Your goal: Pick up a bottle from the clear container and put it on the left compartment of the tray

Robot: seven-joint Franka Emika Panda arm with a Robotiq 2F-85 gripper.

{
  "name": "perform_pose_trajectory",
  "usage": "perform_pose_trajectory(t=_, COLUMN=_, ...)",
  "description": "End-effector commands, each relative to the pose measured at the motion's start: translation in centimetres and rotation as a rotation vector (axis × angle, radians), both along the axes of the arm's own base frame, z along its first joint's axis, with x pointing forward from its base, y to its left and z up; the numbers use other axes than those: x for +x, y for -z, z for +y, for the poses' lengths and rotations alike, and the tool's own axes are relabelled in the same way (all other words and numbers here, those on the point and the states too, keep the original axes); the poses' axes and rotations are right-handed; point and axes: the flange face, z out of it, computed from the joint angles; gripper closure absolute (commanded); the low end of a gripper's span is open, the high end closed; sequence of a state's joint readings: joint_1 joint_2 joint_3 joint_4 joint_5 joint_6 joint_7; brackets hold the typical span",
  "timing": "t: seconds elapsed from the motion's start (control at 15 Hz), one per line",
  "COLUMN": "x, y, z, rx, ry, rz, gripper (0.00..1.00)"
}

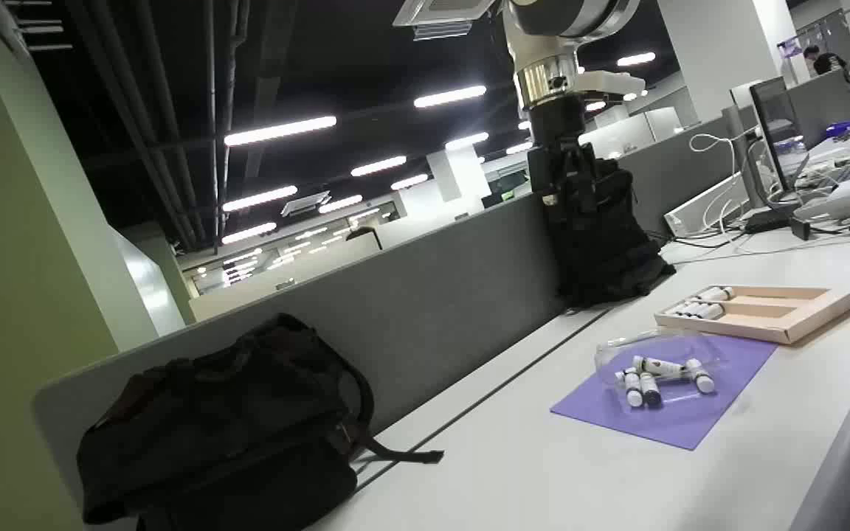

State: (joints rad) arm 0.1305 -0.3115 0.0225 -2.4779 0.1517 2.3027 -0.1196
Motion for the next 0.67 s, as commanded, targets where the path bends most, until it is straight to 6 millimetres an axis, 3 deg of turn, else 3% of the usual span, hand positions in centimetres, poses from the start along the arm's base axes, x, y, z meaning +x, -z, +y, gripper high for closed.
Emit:
perform_pose_trajectory(t=0.0, x=0.02, y=-0.04, z=0.01, rx=0.0, ry=0.0, rz=0.001, gripper=0.0)
perform_pose_trajectory(t=0.53, x=0.04, y=-0.08, z=0.01, rx=0.0, ry=0.0, rz=-0.001, gripper=0.0)
perform_pose_trajectory(t=0.6, x=0.51, y=0.82, z=-0.5, rx=-0.002, ry=0.005, rz=-0.011, gripper=0.0)
